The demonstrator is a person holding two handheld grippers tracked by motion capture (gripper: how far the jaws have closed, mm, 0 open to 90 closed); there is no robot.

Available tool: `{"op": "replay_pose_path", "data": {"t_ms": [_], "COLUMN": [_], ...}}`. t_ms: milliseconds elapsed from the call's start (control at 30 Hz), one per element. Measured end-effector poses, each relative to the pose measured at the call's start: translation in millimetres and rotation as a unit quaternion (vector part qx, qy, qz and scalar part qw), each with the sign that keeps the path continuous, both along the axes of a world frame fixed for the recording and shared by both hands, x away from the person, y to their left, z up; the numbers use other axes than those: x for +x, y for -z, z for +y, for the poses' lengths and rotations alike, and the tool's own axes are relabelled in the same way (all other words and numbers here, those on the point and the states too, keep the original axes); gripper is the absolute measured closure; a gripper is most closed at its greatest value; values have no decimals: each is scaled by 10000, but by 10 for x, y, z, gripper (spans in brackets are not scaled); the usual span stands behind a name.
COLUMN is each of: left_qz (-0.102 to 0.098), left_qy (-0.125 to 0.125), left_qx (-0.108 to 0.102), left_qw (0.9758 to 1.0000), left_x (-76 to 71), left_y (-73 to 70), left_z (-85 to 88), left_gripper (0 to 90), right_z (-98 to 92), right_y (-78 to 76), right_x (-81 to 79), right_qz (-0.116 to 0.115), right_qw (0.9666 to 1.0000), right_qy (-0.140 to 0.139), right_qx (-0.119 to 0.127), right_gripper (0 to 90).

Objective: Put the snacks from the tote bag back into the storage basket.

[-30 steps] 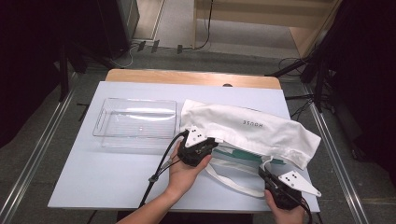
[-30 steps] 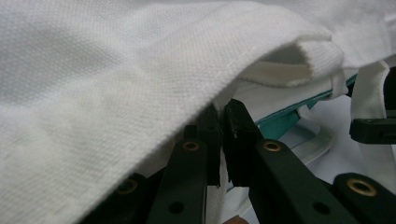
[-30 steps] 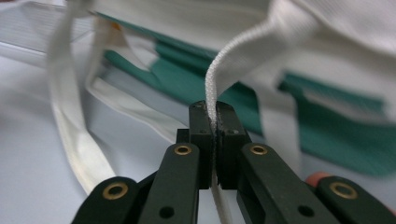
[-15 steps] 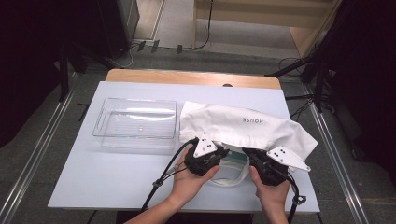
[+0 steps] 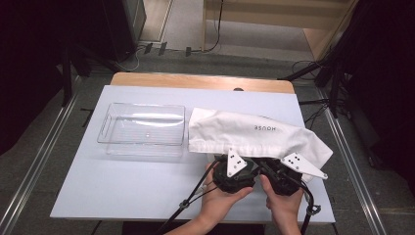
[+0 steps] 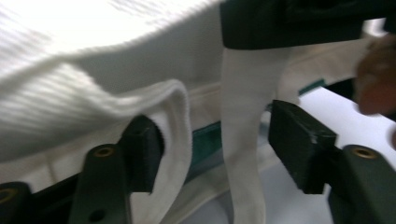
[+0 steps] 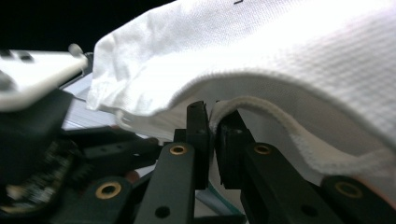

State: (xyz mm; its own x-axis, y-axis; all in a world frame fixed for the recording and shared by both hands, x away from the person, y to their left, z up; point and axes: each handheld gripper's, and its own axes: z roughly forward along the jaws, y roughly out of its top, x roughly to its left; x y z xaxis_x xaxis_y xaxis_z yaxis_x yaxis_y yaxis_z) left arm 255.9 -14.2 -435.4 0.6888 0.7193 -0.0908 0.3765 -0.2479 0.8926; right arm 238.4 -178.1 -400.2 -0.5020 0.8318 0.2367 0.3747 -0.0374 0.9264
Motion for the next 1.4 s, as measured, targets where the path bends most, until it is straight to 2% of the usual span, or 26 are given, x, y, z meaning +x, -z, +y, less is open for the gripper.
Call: {"op": "replay_pose_path", "data": {"t_ms": [100, 167, 200, 233, 300, 367, 400, 467, 567, 667, 700, 800, 867, 933, 1033, 1133, 1200, 1233, 1267, 1333, 1367, 1400], "left_qz": [-54, -105, -198, -275, -445, -466, -412, -366, -389, -484, -508, -491, -488, -506, -478, -468, -471, -467, -463, -454, -460, -471], "left_qy": [-144, -174, -171, -120, 66, 165, 221, 314, 359, 354, 374, 427, 445, 449, 482, 485, 475, 479, 494, 514, 520, 517], "left_qx": [105, 162, 181, 209, 363, 423, 394, 355, 235, 199, 196, 102, 68, 9, -96, -173, -203, -235, -243, -294, -278, -301], "left_qw": [9998, 9997, 9995, 9993, 9983, 9979, 9981, 9982, 9983, 9980, 9978, 9978, 9978, 9977, 9976, 9976, 9976, 9975, 9974, 9972, 9972, 9971], "left_x": [-16, -16, -17, -14, -1, 17, 32, 48, 63, 95, 113, 175, 200, 225, 261, 288, 305, 310, 322, 330, 331, 334], "left_y": [50, 62, 56, 48, 16, -28, -60, -123, -257, -397, -447, -570, -626, -669, -721, -748, -764, -769, -778, -788, -796, -800], "left_z": [-74, -89, -78, -69, -17, 50, 102, 191, 329, 420, 446, 509, 527, 533, 545, 554, 561, 562, 566, 559, 557, 555], "left_gripper": [344, 383, 436, 539, 682, 822, 859, 865, 869, 870, 870, 870, 870, 870, 869, 869, 869, 868, 869, 869, 869, 868], "right_z": [-27, -35, -39, -43, -57, -79, -91, -132, -201, -303, -331, -404, -422, -434, -483, -549, -582, -591, -603, -638, -653, -660], "right_y": [-10, -9, -9, -8, -8, -9, -7, -8, -12, 8, 27, 147, 243, 327, 389, 473, 530, 547, 558, 580, 582, 578], "right_x": [2, 0, -1, -4, -7, -12, -7, -4, -32, -79, -108, -243, -343, -451, -538, -551, -508, -482, -457, -375, -313, -264], "right_qz": [56, 77, 80, 88, 50, 0, -24, -37, -128, -84, -54, 23, -37, -75, 20, 288, 496, 620, 689, 802, 785, 728], "right_qw": [9999, 9999, 9999, 9999, 9999, 9999, 9999, 9999, 9996, 9994, 9996, 10000, 9997, 9977, 9965, 9935, 9896, 9854, 9816, 9777, 9769, 9778], "right_qy": [-22, -29, -45, -67, -102, -98, -102, -117, -208, -272, -223, -12, 241, 571, 770, 1090, 1353, 1587, 1779, 1899, 1900, 1851], "right_qx": [108, 132, 133, 126, 122, 70, 69, 113, 154, 173, 146, 74, -100, -363, -341, -162, 8, 72, 112, 408, 586, 662], "right_gripper": [861, 860, 859, 857, 847, 827, 812, 733, 525, 469, 442, 446, 448, 453, 450, 388, 321, 238, 200, 168, 167, 170]}}
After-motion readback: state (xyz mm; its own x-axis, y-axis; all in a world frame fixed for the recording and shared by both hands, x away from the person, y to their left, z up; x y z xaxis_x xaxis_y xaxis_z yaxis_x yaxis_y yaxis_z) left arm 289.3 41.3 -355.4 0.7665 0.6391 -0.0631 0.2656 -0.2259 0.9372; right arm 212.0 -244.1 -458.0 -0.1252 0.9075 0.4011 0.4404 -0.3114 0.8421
